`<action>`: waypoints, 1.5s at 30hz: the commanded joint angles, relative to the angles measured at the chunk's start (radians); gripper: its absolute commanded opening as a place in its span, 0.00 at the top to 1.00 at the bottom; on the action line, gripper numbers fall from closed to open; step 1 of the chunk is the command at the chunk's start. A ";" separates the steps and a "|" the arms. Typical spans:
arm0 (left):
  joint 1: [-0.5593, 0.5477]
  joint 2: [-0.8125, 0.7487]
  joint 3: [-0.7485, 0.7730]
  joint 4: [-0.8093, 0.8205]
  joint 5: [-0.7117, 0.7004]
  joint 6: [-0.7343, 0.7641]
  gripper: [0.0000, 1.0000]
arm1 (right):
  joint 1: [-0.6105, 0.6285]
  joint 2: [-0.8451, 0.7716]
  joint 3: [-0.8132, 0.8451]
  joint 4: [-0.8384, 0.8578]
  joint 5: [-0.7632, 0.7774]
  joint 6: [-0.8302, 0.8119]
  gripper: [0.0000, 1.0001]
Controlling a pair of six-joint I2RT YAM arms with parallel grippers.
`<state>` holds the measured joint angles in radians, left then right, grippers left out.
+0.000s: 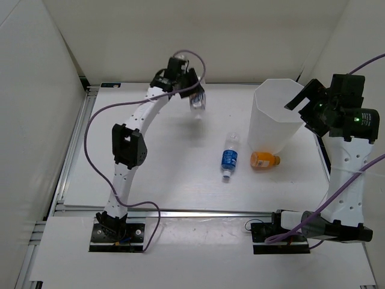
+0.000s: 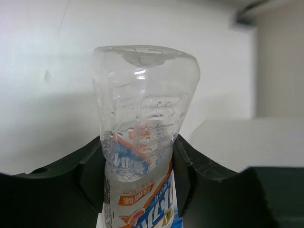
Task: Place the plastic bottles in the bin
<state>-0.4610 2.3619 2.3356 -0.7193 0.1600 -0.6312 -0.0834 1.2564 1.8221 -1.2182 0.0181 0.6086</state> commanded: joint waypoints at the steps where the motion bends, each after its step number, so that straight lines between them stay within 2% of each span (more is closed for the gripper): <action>1: -0.016 -0.161 0.219 0.223 0.051 -0.074 0.72 | -0.027 -0.034 0.081 -0.010 0.016 0.031 0.00; 2: -0.016 -0.161 0.240 0.224 0.067 -0.087 0.71 | -0.041 -0.034 0.082 -0.010 0.016 0.031 0.00; 5: -0.045 -0.171 0.217 0.420 0.116 -0.130 0.65 | -0.053 -0.057 0.094 -0.010 0.040 0.065 0.00; 6: -0.057 -0.182 0.197 0.558 0.130 -0.162 0.65 | -0.053 -0.069 0.094 -0.020 0.051 0.075 0.00; 7: -0.088 -0.182 0.185 0.617 0.147 -0.177 0.65 | -0.053 -0.069 0.094 -0.020 0.077 0.076 0.00; 10: -0.146 -0.147 0.195 0.795 0.147 -0.167 0.53 | -0.053 -0.090 0.135 -0.056 0.135 0.106 0.00; 12: -0.201 -0.135 0.195 0.843 0.121 -0.157 0.53 | -0.053 -0.101 0.202 -0.070 0.172 0.106 0.00; 16: -0.267 -0.089 0.195 0.862 0.089 -0.134 0.50 | -0.053 -0.126 0.305 -0.092 0.183 0.086 0.00; 22: -0.361 -0.041 0.206 0.909 -0.013 -0.056 0.46 | -0.053 -0.198 0.315 -0.113 0.160 0.033 0.00; 30: -0.392 0.037 0.215 0.954 -0.071 -0.079 0.43 | -0.053 -0.230 0.333 -0.139 0.160 -0.004 0.00; 31: -0.401 0.037 0.215 0.954 -0.071 -0.079 0.40 | -0.053 -0.230 0.333 -0.139 0.160 -0.004 0.00; 32: -0.401 0.037 0.215 0.945 -0.071 -0.068 0.28 | -0.053 -0.230 0.322 -0.139 0.160 -0.004 0.00; 35: -0.410 0.037 0.215 0.925 -0.045 -0.055 0.05 | -0.053 -0.239 0.290 -0.139 0.160 -0.004 0.00; 36: -0.410 0.017 0.203 0.925 -0.036 -0.026 0.00 | -0.053 -0.239 0.278 -0.139 0.160 -0.004 0.00; 41: -0.387 -0.104 0.107 0.844 -0.002 0.080 0.00 | -0.053 -0.270 0.191 -0.106 0.160 -0.004 0.00; 43: -0.358 -0.200 0.056 0.813 0.015 0.132 0.00 | -0.053 -0.270 0.132 -0.096 0.151 0.005 0.00; 45: -0.329 -0.330 -0.063 0.766 0.042 0.186 0.00 | -0.053 -0.288 0.097 -0.084 0.151 0.016 0.00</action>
<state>-0.8440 2.2814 2.3352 0.0994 0.1589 -0.5529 -0.1337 0.9874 1.9530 -1.3418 0.1654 0.6254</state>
